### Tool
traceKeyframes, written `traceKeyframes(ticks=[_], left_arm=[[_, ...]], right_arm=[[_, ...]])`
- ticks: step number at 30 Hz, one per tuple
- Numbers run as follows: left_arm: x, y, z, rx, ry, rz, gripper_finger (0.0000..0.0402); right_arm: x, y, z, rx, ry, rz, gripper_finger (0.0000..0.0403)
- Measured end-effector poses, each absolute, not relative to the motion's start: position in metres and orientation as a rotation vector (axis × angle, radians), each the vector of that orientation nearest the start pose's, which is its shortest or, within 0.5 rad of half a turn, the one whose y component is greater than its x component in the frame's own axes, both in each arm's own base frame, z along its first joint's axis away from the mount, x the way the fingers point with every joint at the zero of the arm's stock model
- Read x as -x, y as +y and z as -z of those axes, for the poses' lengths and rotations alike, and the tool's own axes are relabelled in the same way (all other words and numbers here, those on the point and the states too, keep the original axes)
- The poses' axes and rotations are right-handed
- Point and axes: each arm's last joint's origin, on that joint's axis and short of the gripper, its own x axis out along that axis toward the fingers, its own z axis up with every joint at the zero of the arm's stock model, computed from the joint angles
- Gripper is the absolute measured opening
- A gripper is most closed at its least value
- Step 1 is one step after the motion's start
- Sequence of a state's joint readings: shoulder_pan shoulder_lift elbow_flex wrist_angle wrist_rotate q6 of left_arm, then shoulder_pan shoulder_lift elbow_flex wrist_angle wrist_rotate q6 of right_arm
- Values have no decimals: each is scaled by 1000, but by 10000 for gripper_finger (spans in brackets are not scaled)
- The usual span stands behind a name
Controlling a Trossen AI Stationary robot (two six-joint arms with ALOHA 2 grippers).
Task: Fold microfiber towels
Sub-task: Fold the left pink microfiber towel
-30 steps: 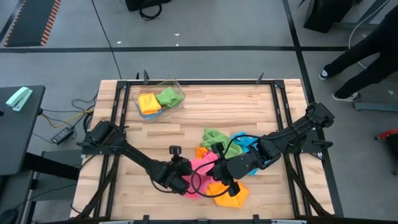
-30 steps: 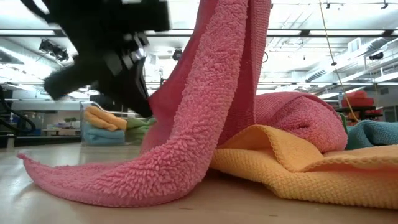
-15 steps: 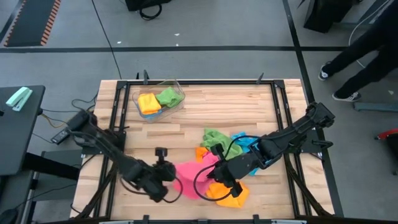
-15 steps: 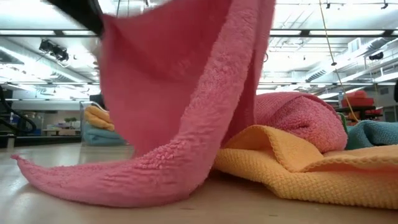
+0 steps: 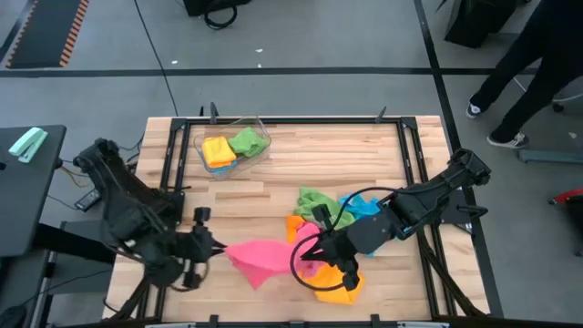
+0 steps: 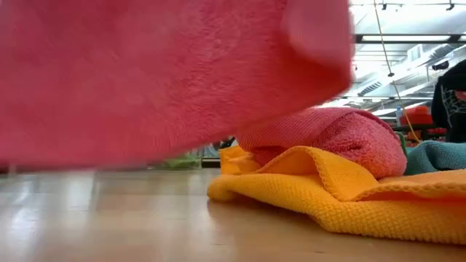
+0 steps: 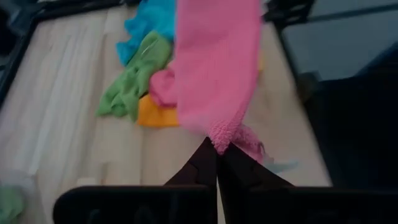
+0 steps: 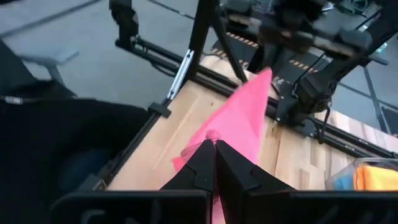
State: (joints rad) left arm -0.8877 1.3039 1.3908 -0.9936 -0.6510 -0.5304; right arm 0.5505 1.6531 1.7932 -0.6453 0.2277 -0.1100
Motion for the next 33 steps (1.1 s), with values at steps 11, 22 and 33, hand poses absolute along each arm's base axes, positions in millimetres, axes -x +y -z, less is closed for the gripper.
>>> traceKeyframes(ticks=[11,22,33], left_arm=[[-140,-202,-382,23,663,242,7],[-134,-202,-354,-38,839,43,7],[-161,-198,-320,-140,1001,-230,7]], right_arm=[[-313,188,-389,195,524,-412,17],[-330,167,-339,289,601,-373,17],[-359,81,-302,380,669,-193,17]])
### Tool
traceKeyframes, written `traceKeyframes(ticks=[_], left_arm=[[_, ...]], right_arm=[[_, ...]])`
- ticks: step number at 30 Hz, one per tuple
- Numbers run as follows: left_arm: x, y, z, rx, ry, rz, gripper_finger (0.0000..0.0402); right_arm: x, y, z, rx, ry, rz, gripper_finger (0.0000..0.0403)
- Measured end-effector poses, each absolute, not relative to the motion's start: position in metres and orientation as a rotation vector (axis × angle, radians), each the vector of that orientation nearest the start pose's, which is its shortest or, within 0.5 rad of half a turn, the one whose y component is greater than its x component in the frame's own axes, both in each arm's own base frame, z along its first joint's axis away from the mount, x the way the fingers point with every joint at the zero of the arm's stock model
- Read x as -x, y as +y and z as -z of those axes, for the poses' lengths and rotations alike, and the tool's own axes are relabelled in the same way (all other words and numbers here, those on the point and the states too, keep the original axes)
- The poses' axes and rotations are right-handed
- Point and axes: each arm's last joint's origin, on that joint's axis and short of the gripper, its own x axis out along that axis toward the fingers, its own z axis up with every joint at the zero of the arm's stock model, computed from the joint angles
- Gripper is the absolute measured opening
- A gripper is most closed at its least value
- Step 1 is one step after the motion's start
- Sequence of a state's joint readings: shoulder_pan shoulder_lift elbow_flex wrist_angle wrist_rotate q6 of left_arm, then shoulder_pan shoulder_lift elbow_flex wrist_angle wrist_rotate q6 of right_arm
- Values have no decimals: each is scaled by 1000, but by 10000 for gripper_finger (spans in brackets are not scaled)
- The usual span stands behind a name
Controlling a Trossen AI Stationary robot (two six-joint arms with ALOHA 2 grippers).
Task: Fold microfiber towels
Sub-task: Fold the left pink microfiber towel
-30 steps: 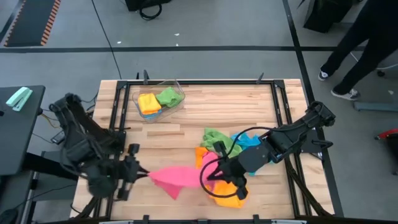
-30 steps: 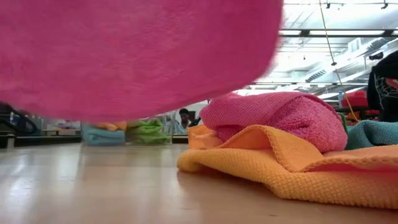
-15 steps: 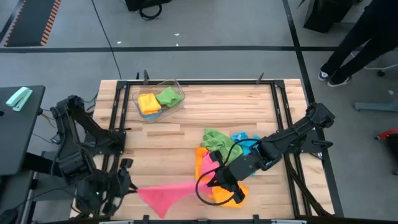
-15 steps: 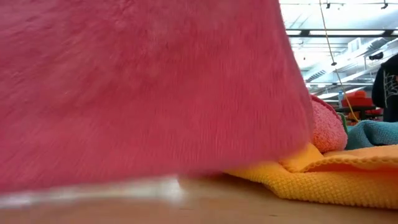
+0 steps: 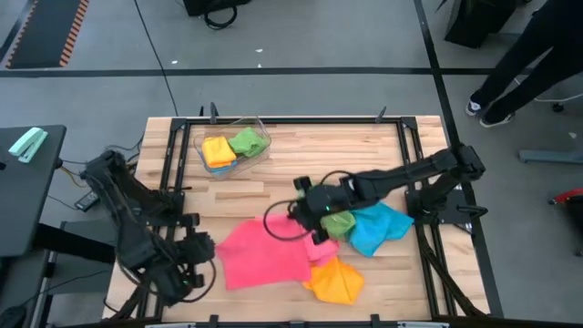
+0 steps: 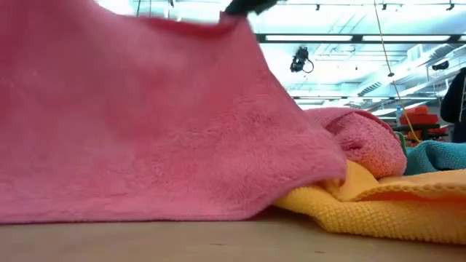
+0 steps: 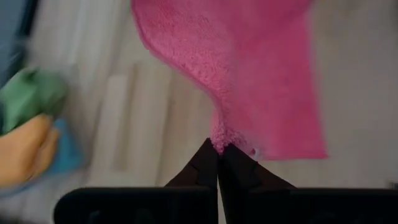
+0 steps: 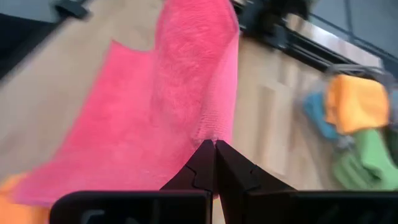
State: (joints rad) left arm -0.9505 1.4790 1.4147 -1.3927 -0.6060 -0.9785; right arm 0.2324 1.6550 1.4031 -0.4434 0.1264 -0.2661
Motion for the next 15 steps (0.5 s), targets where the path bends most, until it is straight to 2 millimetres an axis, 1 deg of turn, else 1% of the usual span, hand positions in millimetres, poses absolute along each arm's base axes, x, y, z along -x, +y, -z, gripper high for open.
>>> traceKeyframes(ticks=[3,7,10,12,15], left_arm=[[-170,-201,-302,-201,1066,-334,14],[-183,-205,-275,-333,1153,-474,16],[-195,-205,-251,-428,1188,-507,7],[-200,-197,-236,-487,1229,-561,7],[-203,-179,-214,-558,1302,-629,14]], right_arm=[[-363,64,-294,411,662,-204,17],[-366,43,-282,442,647,-211,17],[-368,29,-279,467,636,-200,17],[-368,21,-276,478,633,-184,17],[-369,10,-274,477,644,-163,17]])
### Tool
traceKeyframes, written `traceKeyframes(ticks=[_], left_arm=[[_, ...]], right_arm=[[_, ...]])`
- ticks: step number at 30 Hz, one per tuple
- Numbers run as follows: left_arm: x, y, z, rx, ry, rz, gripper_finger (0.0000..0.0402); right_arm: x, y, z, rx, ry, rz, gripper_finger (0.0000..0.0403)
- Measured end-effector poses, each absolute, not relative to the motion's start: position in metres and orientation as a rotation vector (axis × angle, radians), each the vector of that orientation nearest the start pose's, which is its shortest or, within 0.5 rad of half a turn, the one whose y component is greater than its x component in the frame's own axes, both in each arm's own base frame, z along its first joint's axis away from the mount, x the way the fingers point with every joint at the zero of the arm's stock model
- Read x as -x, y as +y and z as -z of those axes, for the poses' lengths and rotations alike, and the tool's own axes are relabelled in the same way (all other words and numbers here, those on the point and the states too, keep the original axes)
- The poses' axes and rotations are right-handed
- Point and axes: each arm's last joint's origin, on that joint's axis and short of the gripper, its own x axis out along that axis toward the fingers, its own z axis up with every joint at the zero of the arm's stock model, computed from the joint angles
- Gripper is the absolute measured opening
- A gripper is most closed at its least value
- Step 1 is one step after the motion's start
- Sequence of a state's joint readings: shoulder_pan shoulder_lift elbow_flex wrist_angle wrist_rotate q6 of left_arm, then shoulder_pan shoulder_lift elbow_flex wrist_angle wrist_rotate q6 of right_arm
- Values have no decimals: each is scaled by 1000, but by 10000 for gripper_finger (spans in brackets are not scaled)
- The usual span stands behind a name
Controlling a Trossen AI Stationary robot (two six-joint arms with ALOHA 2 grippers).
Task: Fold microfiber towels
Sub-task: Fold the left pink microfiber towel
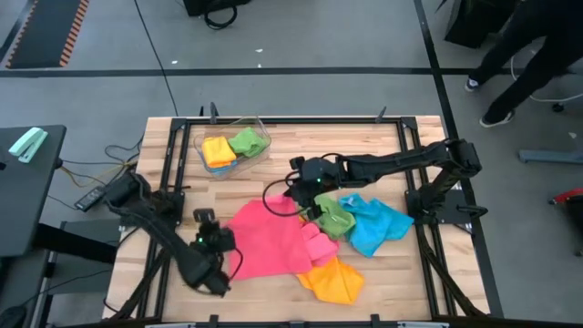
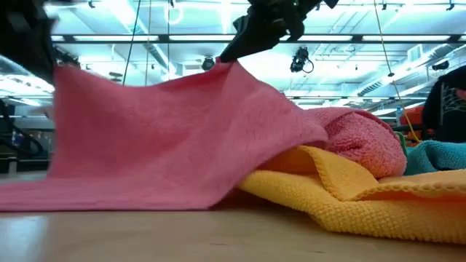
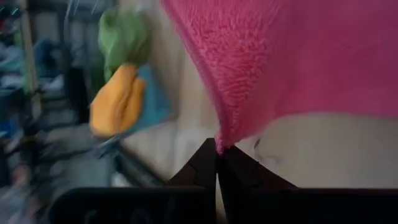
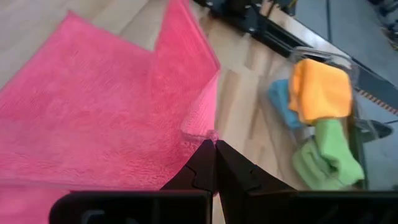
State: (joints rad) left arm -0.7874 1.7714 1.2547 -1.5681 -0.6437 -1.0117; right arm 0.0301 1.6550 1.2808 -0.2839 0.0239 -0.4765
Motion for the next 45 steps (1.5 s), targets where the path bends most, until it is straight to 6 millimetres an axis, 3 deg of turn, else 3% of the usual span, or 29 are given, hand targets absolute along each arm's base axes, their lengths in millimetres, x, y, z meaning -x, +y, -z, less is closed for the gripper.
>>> traceKeyframes(ticks=[5,12,20,32,39,45], left_arm=[[-204,-150,-198,-637,1361,-708,15],[-205,-132,-207,-631,1351,-724,14],[-200,-160,-221,-580,1294,-583,12],[-202,-188,-212,-393,1235,-430,22],[-201,-195,-195,-291,1255,-341,9],[-196,-205,-193,-274,1239,-287,19]], right_arm=[[-369,-3,-274,465,640,-171,17],[-367,-4,-272,459,669,-196,17],[-363,28,-269,453,695,-264,17],[-347,88,-258,448,766,-352,17],[-336,113,-237,419,798,-399,17],[-329,131,-232,399,764,-432,17]])
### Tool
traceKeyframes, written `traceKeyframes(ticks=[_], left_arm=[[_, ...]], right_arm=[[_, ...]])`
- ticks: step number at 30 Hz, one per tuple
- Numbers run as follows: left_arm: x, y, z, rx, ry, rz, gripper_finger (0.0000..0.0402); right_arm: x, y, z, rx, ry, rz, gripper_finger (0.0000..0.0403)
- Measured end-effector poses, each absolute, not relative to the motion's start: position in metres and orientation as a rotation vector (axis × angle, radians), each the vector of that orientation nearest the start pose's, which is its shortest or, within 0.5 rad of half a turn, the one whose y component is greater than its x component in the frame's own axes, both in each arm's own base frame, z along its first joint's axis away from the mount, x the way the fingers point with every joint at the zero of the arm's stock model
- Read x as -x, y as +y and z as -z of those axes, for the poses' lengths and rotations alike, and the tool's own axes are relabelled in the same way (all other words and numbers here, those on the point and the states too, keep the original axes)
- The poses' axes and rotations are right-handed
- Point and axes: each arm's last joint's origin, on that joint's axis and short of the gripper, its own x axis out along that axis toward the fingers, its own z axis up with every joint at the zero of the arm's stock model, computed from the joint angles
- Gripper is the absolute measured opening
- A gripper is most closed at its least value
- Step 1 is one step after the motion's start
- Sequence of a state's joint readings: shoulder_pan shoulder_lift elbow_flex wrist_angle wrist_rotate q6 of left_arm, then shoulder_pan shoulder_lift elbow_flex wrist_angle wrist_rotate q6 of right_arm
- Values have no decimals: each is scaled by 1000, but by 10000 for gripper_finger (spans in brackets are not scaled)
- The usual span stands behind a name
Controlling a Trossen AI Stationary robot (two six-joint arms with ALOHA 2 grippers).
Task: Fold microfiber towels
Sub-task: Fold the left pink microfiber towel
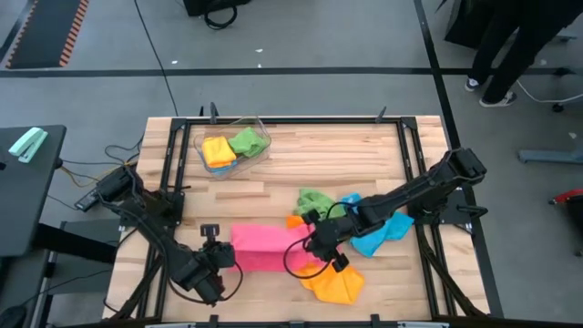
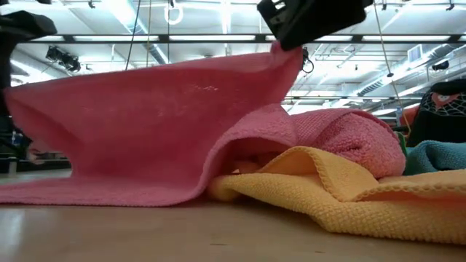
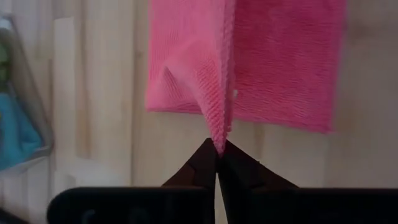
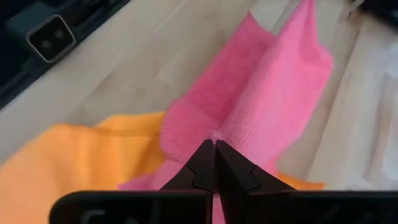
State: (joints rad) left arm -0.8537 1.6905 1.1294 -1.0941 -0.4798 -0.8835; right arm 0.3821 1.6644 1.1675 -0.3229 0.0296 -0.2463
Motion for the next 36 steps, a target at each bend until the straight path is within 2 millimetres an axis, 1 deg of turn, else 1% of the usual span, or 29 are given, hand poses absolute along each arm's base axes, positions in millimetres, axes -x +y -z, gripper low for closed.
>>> traceKeyframes(ticks=[6,8,10,13,17,21,25,29,32,36], left_arm=[[-191,-213,-192,-273,1232,-239,7],[-189,-215,-191,-276,1229,-231,10],[-188,-216,-187,-273,1225,-223,18],[-186,-215,-177,-268,1214,-206,24],[-183,-215,-169,-269,1207,-186,13],[-184,-218,-169,-249,1190,-171,9],[-185,-219,-169,-242,1182,-162,25],[-187,-222,-166,-217,1184,-144,29],[-187,-225,-160,-204,1230,-124,22],[-183,-225,-158,-236,1277,-117,21]], right_arm=[[-331,147,-229,369,721,-447,17],[-330,152,-225,377,731,-460,17],[-333,154,-222,358,721,-457,17],[-337,156,-211,321,755,-460,17],[-339,161,-199,309,789,-474,17],[-338,163,-196,286,814,-467,17],[-338,167,-196,280,801,-472,17],[-337,168,-196,263,810,-467,18],[-336,169,-196,235,822,-457,30],[-335,170,-195,195,836,-440,71]])
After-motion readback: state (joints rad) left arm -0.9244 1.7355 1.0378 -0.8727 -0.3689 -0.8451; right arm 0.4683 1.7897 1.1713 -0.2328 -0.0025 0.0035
